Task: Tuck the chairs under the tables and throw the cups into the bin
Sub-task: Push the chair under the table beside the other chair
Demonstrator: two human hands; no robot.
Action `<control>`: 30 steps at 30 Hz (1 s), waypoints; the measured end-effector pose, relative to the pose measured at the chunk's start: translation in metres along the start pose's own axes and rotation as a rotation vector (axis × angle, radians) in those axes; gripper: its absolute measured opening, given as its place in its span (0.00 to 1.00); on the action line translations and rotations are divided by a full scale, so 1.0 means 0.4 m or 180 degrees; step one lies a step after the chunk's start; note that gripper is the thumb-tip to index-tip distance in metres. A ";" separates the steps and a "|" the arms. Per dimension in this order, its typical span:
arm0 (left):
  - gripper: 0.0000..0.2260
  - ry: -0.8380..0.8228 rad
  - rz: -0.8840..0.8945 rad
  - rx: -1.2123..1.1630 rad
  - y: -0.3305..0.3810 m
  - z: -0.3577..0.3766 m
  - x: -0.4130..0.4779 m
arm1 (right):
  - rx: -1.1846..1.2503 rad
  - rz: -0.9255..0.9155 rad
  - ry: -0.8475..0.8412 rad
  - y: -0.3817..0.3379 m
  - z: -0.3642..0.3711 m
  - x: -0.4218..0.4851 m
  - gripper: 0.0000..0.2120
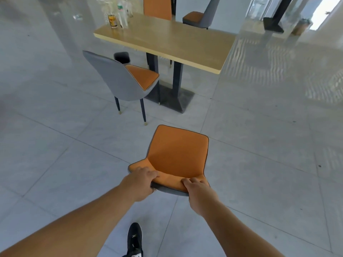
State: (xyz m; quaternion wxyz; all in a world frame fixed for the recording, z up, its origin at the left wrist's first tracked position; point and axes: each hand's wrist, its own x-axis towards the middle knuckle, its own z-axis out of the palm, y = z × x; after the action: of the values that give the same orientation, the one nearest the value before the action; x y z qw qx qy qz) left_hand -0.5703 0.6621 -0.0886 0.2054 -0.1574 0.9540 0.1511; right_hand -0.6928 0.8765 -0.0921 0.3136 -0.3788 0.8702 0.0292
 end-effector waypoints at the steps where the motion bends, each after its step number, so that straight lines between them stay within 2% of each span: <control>1: 0.23 0.0025 -0.0010 -0.0005 -0.005 -0.006 0.012 | -0.0009 -0.0019 0.0056 0.003 -0.005 0.016 0.26; 11: 0.25 -0.0082 0.0092 0.0004 -0.144 -0.171 0.263 | 0.0010 -0.0032 0.0268 -0.011 -0.162 0.268 0.26; 16: 0.25 -0.0213 0.0186 -0.0022 -0.246 -0.269 0.419 | 0.0063 0.0024 0.0186 -0.039 -0.279 0.417 0.28; 24: 0.24 -0.0228 0.0298 0.0058 -0.395 -0.420 0.664 | 0.0123 0.0145 0.0260 -0.082 -0.442 0.654 0.27; 30: 0.24 -0.0149 0.0411 0.0049 -0.446 -0.507 0.845 | 0.0227 0.0225 0.0400 -0.049 -0.546 0.805 0.26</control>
State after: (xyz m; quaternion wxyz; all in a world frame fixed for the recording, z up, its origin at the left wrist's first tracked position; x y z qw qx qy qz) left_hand -0.8682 0.3483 -0.1006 0.2187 -0.0905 0.9583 0.1603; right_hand -0.9601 0.5931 -0.0963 0.2704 -0.3375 0.9015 -0.0145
